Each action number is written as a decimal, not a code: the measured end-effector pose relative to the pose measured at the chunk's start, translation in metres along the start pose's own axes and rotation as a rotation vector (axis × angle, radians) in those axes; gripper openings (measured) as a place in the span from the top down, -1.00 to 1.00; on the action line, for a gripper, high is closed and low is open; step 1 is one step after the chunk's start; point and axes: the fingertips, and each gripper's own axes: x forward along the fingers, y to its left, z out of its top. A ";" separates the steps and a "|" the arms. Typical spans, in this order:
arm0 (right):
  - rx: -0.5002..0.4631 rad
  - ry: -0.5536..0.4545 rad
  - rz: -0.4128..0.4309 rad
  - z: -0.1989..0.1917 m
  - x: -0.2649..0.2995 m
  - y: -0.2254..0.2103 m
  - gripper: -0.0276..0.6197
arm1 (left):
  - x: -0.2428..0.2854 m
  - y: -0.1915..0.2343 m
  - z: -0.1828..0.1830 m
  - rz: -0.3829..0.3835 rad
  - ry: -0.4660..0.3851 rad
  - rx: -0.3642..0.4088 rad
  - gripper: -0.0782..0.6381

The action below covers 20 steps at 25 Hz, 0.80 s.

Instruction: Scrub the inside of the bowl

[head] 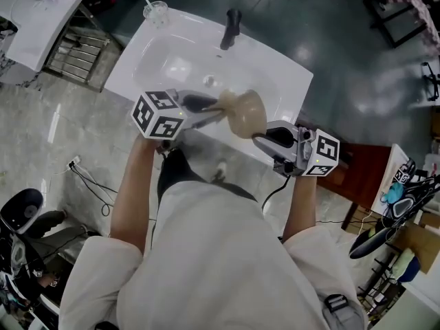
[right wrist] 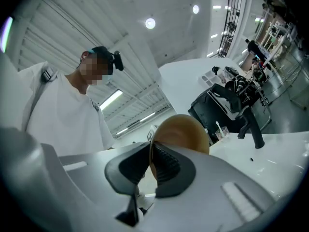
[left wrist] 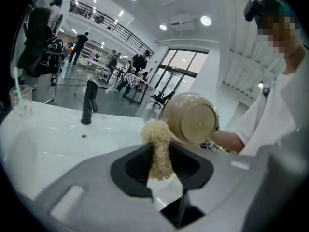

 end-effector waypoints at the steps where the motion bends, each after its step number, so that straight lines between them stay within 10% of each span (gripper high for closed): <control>1: -0.003 -0.028 -0.010 0.005 0.000 -0.003 0.86 | 0.000 -0.001 -0.003 -0.005 0.000 -0.010 0.49; 20: -0.022 -0.018 -0.377 0.002 -0.013 -0.055 0.86 | 0.003 -0.057 -0.002 -0.075 -0.019 0.045 0.49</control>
